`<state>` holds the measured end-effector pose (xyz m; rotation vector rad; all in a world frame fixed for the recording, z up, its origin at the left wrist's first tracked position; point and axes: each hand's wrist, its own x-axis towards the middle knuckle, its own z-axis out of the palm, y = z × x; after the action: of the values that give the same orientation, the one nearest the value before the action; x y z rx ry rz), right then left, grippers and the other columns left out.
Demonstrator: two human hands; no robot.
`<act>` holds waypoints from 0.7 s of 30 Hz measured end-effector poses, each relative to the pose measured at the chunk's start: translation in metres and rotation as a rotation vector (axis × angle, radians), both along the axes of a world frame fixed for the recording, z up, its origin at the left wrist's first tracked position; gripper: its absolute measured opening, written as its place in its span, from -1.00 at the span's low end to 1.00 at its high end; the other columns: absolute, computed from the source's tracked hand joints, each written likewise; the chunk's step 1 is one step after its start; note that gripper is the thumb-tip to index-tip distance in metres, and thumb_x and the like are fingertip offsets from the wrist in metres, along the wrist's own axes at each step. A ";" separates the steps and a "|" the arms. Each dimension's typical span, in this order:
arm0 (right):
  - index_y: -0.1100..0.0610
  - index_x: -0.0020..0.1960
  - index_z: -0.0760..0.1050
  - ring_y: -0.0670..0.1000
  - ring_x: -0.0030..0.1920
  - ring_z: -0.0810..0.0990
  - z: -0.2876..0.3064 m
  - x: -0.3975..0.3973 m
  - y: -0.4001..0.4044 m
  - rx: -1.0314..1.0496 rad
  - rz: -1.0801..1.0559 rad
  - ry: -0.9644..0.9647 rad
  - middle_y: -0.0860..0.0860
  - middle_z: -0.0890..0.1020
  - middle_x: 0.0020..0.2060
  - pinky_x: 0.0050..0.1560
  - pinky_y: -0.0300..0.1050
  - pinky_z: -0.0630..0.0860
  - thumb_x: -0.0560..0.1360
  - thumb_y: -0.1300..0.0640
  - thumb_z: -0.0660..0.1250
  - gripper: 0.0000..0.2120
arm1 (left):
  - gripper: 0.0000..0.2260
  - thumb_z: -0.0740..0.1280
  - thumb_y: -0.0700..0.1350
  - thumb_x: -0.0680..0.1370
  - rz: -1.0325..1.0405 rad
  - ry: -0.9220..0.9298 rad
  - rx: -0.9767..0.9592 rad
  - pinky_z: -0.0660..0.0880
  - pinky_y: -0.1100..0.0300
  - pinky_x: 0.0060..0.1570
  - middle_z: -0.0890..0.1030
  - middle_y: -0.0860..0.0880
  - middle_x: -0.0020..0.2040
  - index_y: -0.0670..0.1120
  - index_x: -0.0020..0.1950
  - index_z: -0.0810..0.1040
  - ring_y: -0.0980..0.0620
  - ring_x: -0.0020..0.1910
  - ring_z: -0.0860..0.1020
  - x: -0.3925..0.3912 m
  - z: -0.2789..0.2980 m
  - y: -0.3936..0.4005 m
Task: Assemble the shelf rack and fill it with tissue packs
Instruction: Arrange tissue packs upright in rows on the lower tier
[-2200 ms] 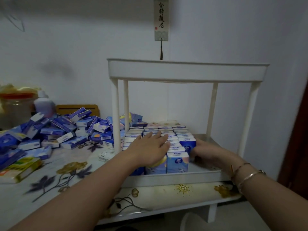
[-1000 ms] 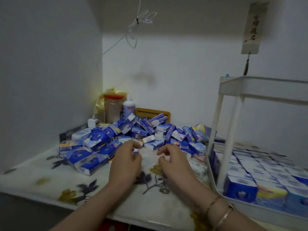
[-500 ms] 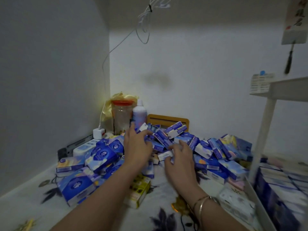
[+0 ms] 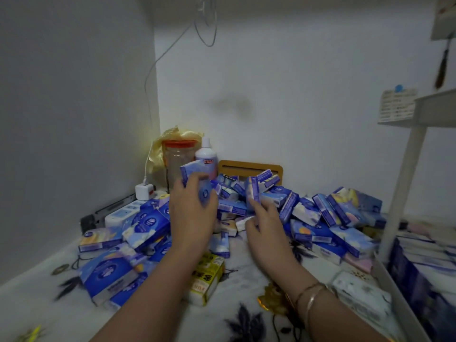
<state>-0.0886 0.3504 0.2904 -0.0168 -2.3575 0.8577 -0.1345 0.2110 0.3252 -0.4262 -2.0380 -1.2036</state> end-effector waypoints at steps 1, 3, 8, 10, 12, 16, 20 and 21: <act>-0.01 0.50 0.23 -0.32 0.02 0.41 0.004 0.005 -0.001 -0.077 0.038 0.050 -0.04 0.25 0.35 -0.03 -0.43 0.42 0.62 0.15 0.07 -0.56 | -0.79 0.33 -0.02 0.54 -0.032 -0.012 0.057 0.43 0.34 -0.08 0.40 0.00 0.15 0.06 0.17 0.47 0.07 0.06 0.44 0.005 0.004 0.000; -0.05 0.43 0.32 -0.53 0.02 0.30 0.010 0.015 -0.003 -0.175 0.119 0.141 -0.11 0.28 0.29 -0.07 -0.58 0.33 0.62 0.21 0.09 -0.59 | -0.80 0.32 0.07 0.54 -0.136 -0.093 0.151 0.37 0.46 -0.17 0.41 0.01 0.14 0.05 0.12 0.48 0.14 0.01 0.43 0.011 0.009 0.003; 0.00 0.06 0.59 -0.37 0.17 0.41 0.022 0.032 -0.017 -0.288 0.410 0.184 -0.11 0.50 0.18 0.08 -0.53 0.34 0.48 0.24 0.16 -0.70 | -0.69 0.29 0.15 0.53 -0.355 -0.328 0.318 0.41 0.35 -0.23 0.53 0.03 0.06 -0.02 0.14 0.50 0.13 0.00 0.52 0.016 0.011 0.014; 0.12 -0.14 0.62 -0.21 0.20 0.50 0.022 0.031 -0.019 -0.378 0.467 0.140 -0.04 0.62 0.07 0.12 -0.33 0.45 0.39 0.21 0.14 -0.73 | -0.76 0.33 0.03 0.55 -0.350 -0.344 0.349 0.45 0.35 -0.26 0.52 0.04 -0.04 -0.05 0.15 0.49 0.14 -0.12 0.52 0.014 0.008 0.012; 0.19 -0.19 0.56 -0.25 0.21 0.49 0.022 0.030 -0.017 -0.463 0.435 0.105 -0.02 0.63 0.10 0.04 -0.36 0.46 0.43 0.26 0.15 -0.79 | -0.85 0.30 -0.11 0.58 -0.312 -0.347 0.326 0.45 0.22 -0.27 0.50 0.02 -0.09 -0.04 0.14 0.48 0.09 -0.24 0.50 0.011 0.004 0.009; 0.04 0.12 0.45 -0.05 0.29 0.40 0.010 0.020 0.000 -0.127 0.140 0.055 -0.04 0.43 0.30 0.11 -0.18 0.43 0.54 0.28 0.17 -0.77 | -0.85 0.23 -0.10 0.62 -0.264 -0.309 0.279 0.49 0.05 -0.29 0.53 -0.11 -0.05 0.01 0.18 0.44 -0.13 -0.26 0.55 0.008 0.002 0.005; 0.01 0.50 0.12 0.07 0.51 0.11 -0.009 0.008 0.012 0.340 0.082 -0.236 0.00 0.18 0.49 0.47 0.02 0.14 0.57 0.00 0.23 -0.44 | -0.67 0.24 -0.06 0.61 -0.246 -0.199 0.235 0.42 0.44 -0.37 0.48 0.12 0.10 0.09 0.37 0.31 0.29 -0.28 0.50 0.012 0.003 0.004; 0.03 0.48 0.15 0.10 0.45 0.20 -0.010 0.005 0.012 0.412 0.043 -0.210 0.03 0.26 0.43 0.43 0.01 0.18 0.56 -0.02 0.23 -0.46 | -0.58 0.26 -0.06 0.61 -0.265 -0.204 0.253 0.39 0.52 -0.34 0.42 0.20 0.12 0.09 0.44 0.24 0.40 -0.25 0.47 0.014 0.004 0.004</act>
<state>-0.0831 0.3623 0.2808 0.1187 -2.6991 0.3898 -0.1207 0.2151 0.3291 -0.4765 -2.0052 -1.7042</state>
